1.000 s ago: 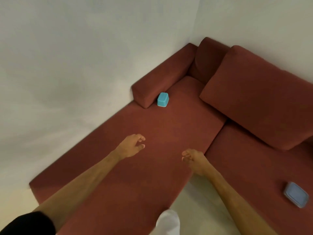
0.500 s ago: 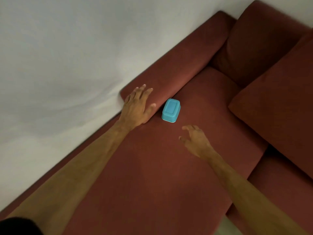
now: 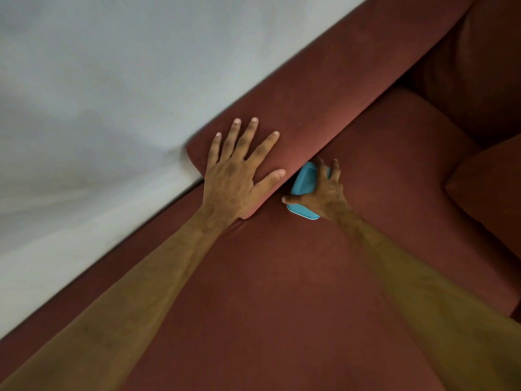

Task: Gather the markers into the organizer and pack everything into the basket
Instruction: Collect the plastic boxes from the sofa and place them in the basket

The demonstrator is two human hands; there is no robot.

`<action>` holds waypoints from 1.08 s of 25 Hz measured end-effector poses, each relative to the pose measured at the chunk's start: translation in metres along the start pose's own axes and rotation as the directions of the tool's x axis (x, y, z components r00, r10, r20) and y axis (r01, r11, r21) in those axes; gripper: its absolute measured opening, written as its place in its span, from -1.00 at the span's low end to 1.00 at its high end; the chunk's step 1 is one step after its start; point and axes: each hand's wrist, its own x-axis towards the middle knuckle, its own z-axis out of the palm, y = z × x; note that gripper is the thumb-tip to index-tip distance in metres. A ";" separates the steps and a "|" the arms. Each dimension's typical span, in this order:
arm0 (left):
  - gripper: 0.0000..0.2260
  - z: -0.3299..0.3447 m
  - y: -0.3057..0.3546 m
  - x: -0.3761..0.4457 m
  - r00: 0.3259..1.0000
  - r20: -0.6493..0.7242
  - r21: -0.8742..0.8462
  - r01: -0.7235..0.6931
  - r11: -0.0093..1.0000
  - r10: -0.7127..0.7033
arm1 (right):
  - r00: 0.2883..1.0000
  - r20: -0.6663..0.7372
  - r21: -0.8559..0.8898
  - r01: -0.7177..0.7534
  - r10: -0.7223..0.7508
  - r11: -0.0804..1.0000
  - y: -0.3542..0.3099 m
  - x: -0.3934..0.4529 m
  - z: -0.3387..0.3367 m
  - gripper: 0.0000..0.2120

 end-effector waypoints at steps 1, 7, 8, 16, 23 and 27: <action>-0.35 0.002 0.000 0.001 1.000 -0.013 -0.001 -0.004 1.000 0.004 | 0.999 -0.021 0.002 -0.027 0.027 1.000 -0.004 0.005 0.005 0.32; -0.35 -0.010 0.002 0.001 0.999 0.048 0.014 0.000 1.000 -0.001 | 0.987 0.093 0.019 -0.134 0.132 0.991 0.008 -0.053 0.024 0.14; -0.35 -0.019 0.006 0.002 0.995 0.095 0.022 -0.007 1.000 0.005 | 0.979 0.145 0.068 -0.157 0.146 0.985 0.018 -0.075 0.013 0.12; -0.27 -0.122 0.018 -0.099 0.877 0.453 0.032 -0.198 0.980 0.163 | 0.849 0.528 0.839 -0.518 -0.019 0.169 0.097 -0.235 -0.095 -0.36; -0.32 -0.255 0.111 -0.224 0.828 0.513 -0.236 -0.119 0.965 0.227 | 0.895 0.415 0.899 -0.431 -0.162 -0.081 0.188 -0.386 -0.103 -0.60; -0.35 -0.316 0.213 -0.264 0.777 0.552 -0.501 0.021 0.865 0.301 | 0.901 0.429 0.899 -0.433 -0.064 -0.069 0.241 -0.479 -0.071 -0.60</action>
